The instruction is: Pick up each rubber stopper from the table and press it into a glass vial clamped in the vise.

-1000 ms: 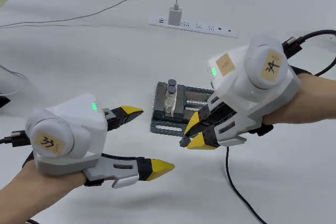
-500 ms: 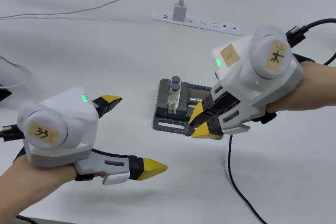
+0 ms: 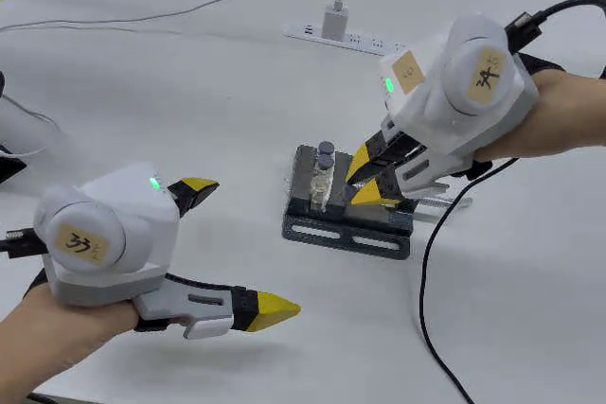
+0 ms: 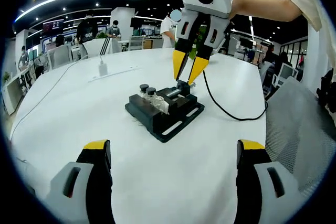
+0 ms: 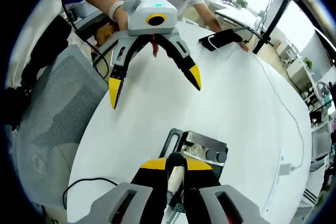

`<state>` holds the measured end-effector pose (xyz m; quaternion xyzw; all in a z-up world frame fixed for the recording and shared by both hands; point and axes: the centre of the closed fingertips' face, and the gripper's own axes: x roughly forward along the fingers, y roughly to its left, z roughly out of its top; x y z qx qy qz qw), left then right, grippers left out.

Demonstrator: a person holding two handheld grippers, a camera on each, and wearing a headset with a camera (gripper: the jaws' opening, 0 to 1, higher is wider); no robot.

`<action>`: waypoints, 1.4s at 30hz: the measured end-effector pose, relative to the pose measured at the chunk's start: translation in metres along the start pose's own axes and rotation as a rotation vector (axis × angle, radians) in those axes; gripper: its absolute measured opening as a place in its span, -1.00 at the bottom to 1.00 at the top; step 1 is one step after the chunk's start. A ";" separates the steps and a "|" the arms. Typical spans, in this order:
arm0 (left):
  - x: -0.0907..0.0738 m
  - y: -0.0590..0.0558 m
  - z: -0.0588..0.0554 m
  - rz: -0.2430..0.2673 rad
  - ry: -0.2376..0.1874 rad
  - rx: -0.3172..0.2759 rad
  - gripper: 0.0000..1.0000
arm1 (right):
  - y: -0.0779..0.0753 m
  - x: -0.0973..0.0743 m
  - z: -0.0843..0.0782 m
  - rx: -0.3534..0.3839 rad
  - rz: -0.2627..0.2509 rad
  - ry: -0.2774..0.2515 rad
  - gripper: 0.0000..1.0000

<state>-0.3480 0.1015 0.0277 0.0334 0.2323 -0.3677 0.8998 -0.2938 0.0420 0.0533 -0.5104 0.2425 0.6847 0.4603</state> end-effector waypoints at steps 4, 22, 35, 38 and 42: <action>0.000 -0.001 -0.002 -0.002 0.008 -0.005 0.99 | -0.005 0.006 0.000 -0.048 0.027 0.026 -0.89; 0.002 0.004 -0.008 0.006 0.017 -0.021 0.98 | -0.017 0.014 0.003 -0.315 0.083 0.074 -0.91; 0.003 0.002 -0.012 -0.002 0.021 -0.035 0.98 | -0.023 0.024 0.005 -0.284 0.122 0.086 -0.91; 0.002 0.003 -0.012 0.000 0.018 -0.038 0.98 | -0.024 0.026 0.002 -0.272 0.136 0.101 -0.91; 0.001 0.004 -0.012 0.003 0.017 -0.042 0.98 | -0.023 0.027 0.000 -0.270 0.143 0.110 -0.91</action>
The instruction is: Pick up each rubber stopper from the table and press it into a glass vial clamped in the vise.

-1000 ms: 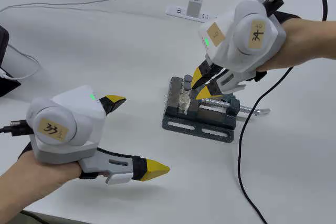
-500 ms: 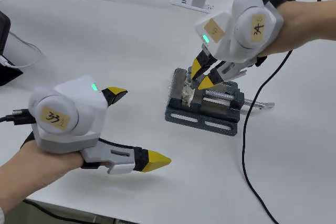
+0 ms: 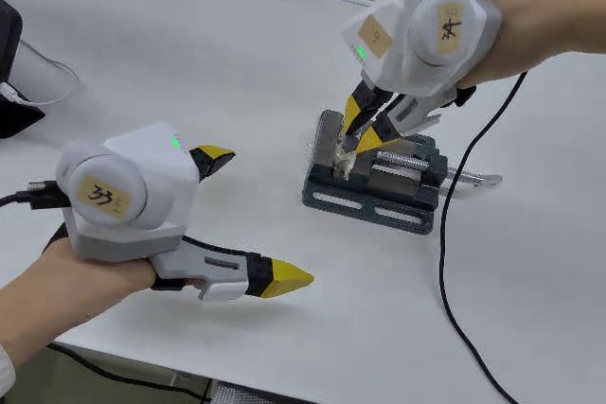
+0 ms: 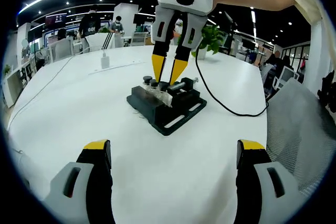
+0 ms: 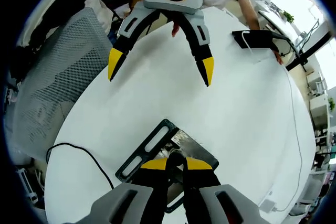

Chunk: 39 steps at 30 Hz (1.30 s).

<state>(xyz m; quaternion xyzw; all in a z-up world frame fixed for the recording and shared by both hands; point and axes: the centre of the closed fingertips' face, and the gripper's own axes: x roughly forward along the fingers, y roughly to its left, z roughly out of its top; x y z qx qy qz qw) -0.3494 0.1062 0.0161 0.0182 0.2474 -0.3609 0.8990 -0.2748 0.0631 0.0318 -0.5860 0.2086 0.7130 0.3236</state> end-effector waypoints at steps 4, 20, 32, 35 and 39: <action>-0.001 0.000 -0.001 0.000 0.000 -0.005 0.98 | -0.003 0.002 -0.001 0.018 0.011 0.012 -0.91; 0.002 0.000 -0.001 -0.003 -0.003 -0.008 0.98 | -0.004 0.005 0.000 0.199 0.069 0.092 -0.93; 0.004 -0.003 0.001 -0.012 -0.005 -0.006 0.98 | 0.000 0.004 0.002 0.331 0.050 0.019 -0.94; 0.004 -0.003 0.001 -0.011 -0.008 -0.008 0.98 | 0.000 0.004 0.002 0.335 0.056 0.029 -0.95; 0.003 -0.003 0.000 -0.009 -0.009 -0.010 0.98 | 0.004 0.003 0.001 0.312 0.056 0.040 -0.94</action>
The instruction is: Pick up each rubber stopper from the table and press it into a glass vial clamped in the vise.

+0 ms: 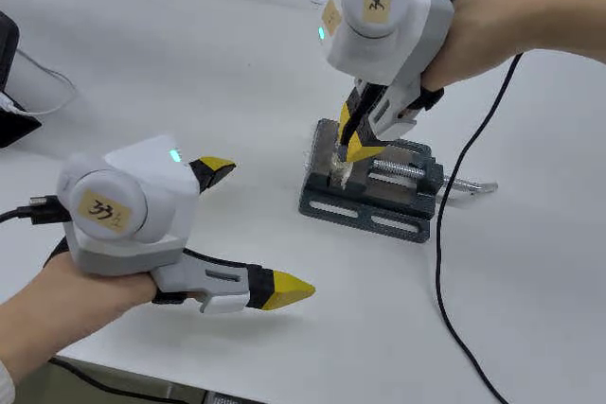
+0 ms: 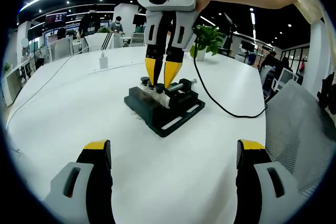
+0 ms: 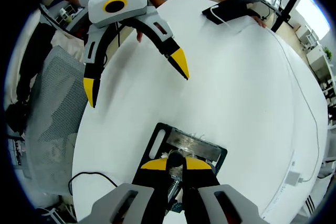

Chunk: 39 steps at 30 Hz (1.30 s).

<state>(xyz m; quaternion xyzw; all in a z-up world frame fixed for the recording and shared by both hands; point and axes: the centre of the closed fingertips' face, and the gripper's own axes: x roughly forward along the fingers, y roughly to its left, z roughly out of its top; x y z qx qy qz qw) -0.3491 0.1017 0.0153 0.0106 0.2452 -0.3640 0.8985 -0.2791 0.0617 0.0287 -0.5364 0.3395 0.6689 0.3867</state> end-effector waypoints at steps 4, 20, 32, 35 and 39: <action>-0.001 0.001 -0.001 0.003 -0.002 -0.002 0.98 | -0.004 0.000 -0.001 -0.113 0.003 -0.038 -0.94; -0.004 0.001 0.001 0.015 -0.012 -0.010 0.98 | -0.005 0.000 -0.001 -0.223 0.003 -0.087 -0.92; -0.004 -0.002 0.000 0.009 -0.006 -0.016 0.96 | -0.007 0.000 -0.001 -0.251 -0.012 -0.080 -0.87; -0.003 -0.003 0.000 0.006 -0.006 -0.018 0.93 | -0.005 0.000 0.000 -0.252 -0.016 -0.074 -0.85; -0.003 -0.002 0.001 0.010 -0.012 -0.016 0.95 | -0.003 0.001 0.000 -0.243 -0.008 -0.072 -0.78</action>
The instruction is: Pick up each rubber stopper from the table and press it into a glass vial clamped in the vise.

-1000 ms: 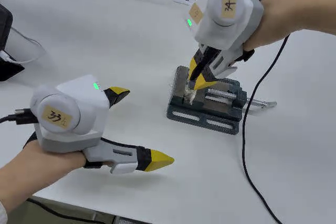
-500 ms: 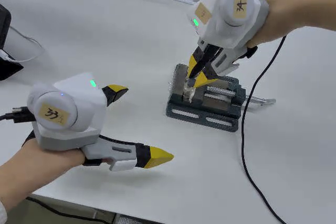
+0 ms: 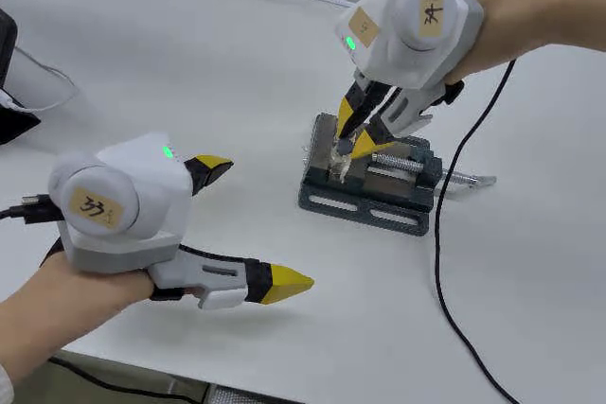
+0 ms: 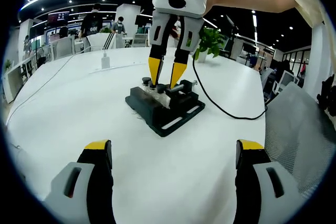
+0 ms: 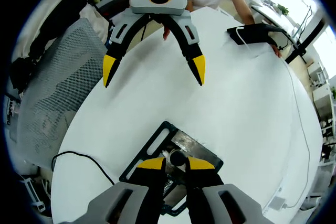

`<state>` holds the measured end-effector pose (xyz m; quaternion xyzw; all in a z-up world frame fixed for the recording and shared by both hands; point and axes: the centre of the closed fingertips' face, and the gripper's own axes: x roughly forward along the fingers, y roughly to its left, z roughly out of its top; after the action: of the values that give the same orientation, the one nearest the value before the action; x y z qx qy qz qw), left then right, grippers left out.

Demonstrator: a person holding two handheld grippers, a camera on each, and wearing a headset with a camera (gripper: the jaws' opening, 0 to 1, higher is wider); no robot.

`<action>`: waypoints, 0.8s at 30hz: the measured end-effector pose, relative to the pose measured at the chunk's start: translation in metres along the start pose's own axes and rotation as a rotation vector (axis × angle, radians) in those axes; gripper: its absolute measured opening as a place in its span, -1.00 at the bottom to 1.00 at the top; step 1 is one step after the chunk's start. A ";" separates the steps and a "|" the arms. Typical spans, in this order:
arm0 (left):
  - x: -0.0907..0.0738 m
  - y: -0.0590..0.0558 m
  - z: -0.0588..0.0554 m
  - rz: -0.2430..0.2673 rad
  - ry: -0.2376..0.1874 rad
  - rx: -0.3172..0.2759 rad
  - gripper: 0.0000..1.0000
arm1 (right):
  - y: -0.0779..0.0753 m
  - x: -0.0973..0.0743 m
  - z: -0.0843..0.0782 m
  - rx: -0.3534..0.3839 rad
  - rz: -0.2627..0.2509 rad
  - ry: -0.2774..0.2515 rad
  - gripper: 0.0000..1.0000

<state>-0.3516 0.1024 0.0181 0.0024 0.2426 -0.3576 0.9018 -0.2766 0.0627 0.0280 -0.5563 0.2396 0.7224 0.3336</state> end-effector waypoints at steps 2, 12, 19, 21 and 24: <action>0.000 0.000 0.000 -0.002 0.001 -0.002 0.95 | 0.002 0.000 0.000 0.004 0.001 0.000 -0.74; -0.002 0.007 0.003 0.008 0.000 0.009 0.98 | -0.004 -0.011 0.007 0.077 -0.029 -0.040 -0.89; -0.001 0.006 0.004 0.004 0.000 0.012 0.98 | -0.003 -0.009 0.008 0.148 -0.022 -0.043 -0.97; -0.002 0.005 0.003 0.003 0.002 0.011 0.98 | -0.001 -0.007 0.008 0.156 -0.020 -0.038 -0.97; -0.002 0.005 0.002 0.002 0.003 0.008 0.98 | -0.001 -0.006 0.006 0.170 -0.019 -0.039 -0.98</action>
<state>-0.3489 0.1071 0.0196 0.0068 0.2428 -0.3576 0.9017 -0.2787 0.0661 0.0353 -0.5142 0.2881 0.7070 0.3908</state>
